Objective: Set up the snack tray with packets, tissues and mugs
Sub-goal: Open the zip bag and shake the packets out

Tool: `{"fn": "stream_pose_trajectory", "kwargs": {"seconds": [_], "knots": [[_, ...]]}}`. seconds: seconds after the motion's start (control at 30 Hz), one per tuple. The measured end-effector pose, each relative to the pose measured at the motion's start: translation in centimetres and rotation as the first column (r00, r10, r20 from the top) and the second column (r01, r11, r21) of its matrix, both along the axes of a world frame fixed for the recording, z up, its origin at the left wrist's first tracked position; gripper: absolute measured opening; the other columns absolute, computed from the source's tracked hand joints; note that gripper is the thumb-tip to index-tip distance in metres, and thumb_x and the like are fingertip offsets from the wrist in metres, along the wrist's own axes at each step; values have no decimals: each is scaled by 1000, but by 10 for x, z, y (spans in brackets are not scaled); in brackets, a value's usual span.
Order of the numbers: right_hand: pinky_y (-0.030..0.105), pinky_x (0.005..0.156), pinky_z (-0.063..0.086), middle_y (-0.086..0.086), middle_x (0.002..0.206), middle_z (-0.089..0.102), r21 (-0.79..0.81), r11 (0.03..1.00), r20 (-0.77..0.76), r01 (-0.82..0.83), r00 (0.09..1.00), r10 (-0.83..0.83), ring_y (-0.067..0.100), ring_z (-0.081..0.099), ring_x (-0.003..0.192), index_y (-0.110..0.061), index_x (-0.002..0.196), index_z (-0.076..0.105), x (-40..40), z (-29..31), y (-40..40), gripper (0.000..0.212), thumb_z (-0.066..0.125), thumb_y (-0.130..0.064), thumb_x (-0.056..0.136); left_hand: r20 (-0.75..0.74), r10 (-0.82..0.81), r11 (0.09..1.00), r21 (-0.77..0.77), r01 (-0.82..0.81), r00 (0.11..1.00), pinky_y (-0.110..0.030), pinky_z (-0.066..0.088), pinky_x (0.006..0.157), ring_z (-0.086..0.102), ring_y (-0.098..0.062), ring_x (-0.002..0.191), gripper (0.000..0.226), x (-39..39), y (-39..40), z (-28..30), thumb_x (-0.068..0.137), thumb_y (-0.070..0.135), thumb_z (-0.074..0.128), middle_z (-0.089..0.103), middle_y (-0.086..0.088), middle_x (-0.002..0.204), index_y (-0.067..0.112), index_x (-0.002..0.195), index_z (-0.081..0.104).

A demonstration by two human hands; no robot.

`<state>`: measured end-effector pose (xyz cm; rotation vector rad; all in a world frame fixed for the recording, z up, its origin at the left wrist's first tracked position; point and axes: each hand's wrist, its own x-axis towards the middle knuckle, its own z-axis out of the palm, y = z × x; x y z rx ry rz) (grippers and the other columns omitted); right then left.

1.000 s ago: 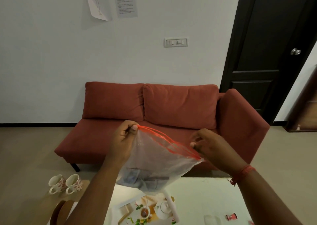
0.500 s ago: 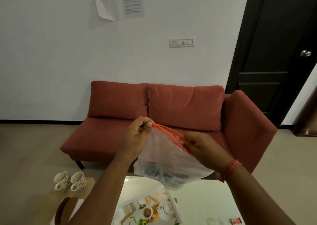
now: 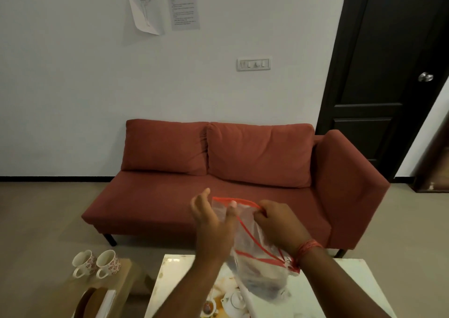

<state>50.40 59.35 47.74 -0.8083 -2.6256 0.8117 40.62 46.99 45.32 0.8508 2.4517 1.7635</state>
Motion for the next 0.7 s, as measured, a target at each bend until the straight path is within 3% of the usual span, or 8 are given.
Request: {"fn": "stream_pose_trajectory", "kwargs": {"seconds": [0.1,0.17,0.3,0.4,0.5,0.57,0.63,0.7], "knots": [[46,58,54,12,65,61,-100,993,-40,63,997,-67,34,65,59,-11,67,44,-1,-6,-4,25,49,-20,90,129,-71,996,-51,78,989,-34,43,93,31,-19,136,93,20,3,-12,75,63,60,17,1,154,25,150,20],[46,59,55,11,67,62,-114,989,-45,92,994,-97,32,66,58,-12,68,46,-1,-8,-5,24,48,-19,91,58,-80,993,-88,85,995,-37,47,97,31,-23,139,96,21,6,-18,75,64,63,16,0,155,27,150,17],[47,58,55,8,65,61,-151,977,-106,154,980,-171,29,67,58,-17,67,44,3,-10,-4,26,45,-17,93,-217,-93,979,-196,50,972,-24,47,88,33,-27,139,67,19,9,-26,84,39,72,12,-8,157,32,137,32],[45,56,57,7,68,63,-176,973,-134,149,976,-174,24,67,54,-18,71,46,5,-9,-5,26,44,-19,97,-284,-112,958,-285,28,952,-32,48,100,19,-27,145,40,22,12,-32,86,34,69,7,-4,158,36,123,52],[43,58,58,5,70,63,-158,980,-153,122,977,-147,20,67,54,-18,73,48,4,-10,-12,26,45,-18,99,-232,-93,948,-319,15,968,-45,41,110,7,-29,150,36,20,18,-36,89,39,65,-2,-2,162,40,125,57],[40,58,59,3,73,63,-153,982,-160,111,978,-135,17,66,53,-18,76,49,2,-11,-17,24,45,-17,99,-111,-72,928,-372,26,991,-46,35,114,7,-29,150,44,17,21,-35,89,45,63,-5,-1,164,39,131,53],[34,56,58,1,74,63,-146,983,-170,108,977,-132,13,66,51,-18,77,49,1,-13,-20,23,45,-18,100,31,-49,919,-391,57,998,-45,37,113,18,-29,148,56,12,21,-30,87,48,65,7,-2,163,34,137,47],[29,53,52,-2,70,59,-96,986,-186,139,970,-155,11,61,52,-21,72,45,2,-15,-18,26,47,-17,98,-41,-99,849,-524,63,994,-43,44,107,26,-29,143,40,7,15,-26,89,41,63,22,-5,156,31,127,54]]}}
